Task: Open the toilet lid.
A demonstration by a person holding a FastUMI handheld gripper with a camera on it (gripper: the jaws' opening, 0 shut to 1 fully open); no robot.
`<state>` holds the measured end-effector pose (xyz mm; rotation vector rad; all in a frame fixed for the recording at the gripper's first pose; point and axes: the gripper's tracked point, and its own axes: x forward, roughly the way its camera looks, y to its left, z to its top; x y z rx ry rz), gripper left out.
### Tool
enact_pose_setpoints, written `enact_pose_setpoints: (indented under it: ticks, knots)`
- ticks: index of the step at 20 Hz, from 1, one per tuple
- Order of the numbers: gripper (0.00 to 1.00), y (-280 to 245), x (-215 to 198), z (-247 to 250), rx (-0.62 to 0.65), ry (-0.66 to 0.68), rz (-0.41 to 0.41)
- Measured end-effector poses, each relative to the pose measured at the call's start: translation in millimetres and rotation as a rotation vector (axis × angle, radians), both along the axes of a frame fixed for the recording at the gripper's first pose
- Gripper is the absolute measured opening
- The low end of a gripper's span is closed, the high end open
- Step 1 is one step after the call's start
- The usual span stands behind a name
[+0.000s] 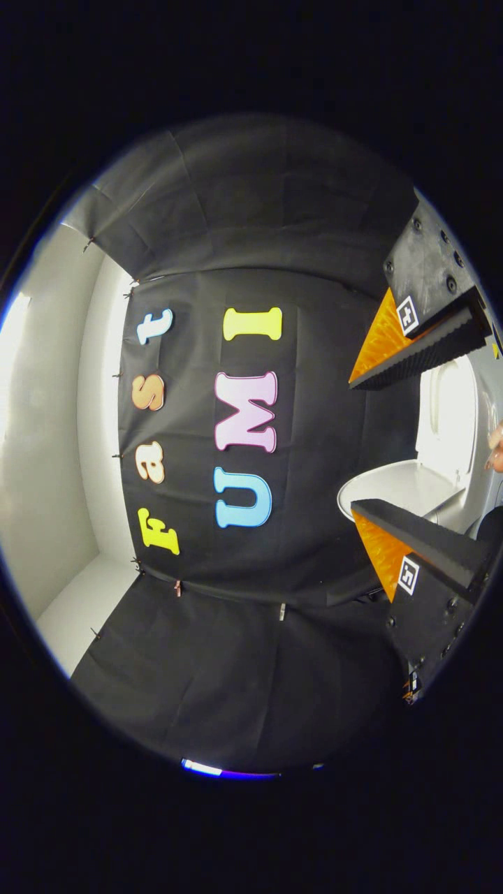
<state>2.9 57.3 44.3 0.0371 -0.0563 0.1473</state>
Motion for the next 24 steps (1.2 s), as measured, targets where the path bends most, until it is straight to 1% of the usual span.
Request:
enact_pose_setpoints:
  ticks: [24]
  knots:
    - [0.98,-5.2,-2.4,-2.3,0.020,0.009,-0.013]
